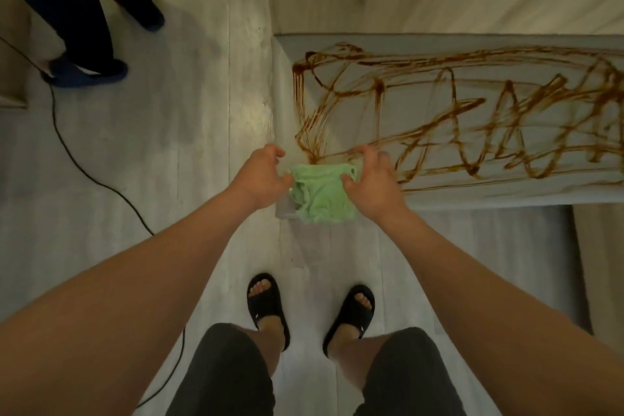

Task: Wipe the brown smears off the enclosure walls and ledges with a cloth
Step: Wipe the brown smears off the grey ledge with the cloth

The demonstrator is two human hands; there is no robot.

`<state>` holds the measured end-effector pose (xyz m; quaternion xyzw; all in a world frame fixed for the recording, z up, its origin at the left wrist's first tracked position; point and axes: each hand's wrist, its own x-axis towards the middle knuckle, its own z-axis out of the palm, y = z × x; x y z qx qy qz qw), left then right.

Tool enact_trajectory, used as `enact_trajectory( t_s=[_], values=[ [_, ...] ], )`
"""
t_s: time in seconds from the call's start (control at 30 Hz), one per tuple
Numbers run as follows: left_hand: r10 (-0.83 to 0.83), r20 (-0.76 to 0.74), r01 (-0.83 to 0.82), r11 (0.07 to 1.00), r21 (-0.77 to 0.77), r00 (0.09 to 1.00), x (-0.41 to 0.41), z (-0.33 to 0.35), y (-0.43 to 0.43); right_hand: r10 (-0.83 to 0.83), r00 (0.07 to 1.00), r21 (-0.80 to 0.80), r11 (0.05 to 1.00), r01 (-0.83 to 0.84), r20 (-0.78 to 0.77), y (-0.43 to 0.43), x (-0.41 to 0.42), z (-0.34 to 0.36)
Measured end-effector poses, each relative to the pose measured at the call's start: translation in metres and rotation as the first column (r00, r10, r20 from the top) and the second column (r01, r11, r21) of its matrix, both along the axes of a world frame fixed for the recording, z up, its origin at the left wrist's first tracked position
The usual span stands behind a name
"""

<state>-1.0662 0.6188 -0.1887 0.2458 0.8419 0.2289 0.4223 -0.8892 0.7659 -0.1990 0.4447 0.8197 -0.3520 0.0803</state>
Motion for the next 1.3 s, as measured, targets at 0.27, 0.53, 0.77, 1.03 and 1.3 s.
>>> enact_trajectory(
  t_s=[0.27,0.53,0.77,1.03,1.3],
  values=[
    [0.072,-0.222,-0.047,0.992,0.117,0.972,-0.014,-0.07,0.026,0.653,0.749,0.294,0.699,-0.652,0.109,-0.029,0.001,-0.107],
    [0.112,-0.416,-0.005,0.968,0.251,0.903,-0.052,-0.106,0.056,0.686,0.712,0.426,0.606,-0.672,0.146,0.015,-0.039,-0.131],
    [0.156,-0.509,0.02,0.946,0.324,0.847,-0.081,-0.126,0.074,0.625,0.758,0.454,0.629,-0.632,0.189,0.054,-0.1,-0.134],
    [0.12,-0.556,0.051,0.958,0.282,0.822,-0.091,-0.128,0.08,0.478,0.857,0.555,0.667,-0.497,0.193,0.065,-0.134,-0.132],
    [-0.069,-0.441,0.1,0.994,0.048,0.895,-0.094,-0.102,0.091,0.576,0.799,0.521,0.634,-0.571,0.175,0.064,-0.125,-0.124]
  ],
)
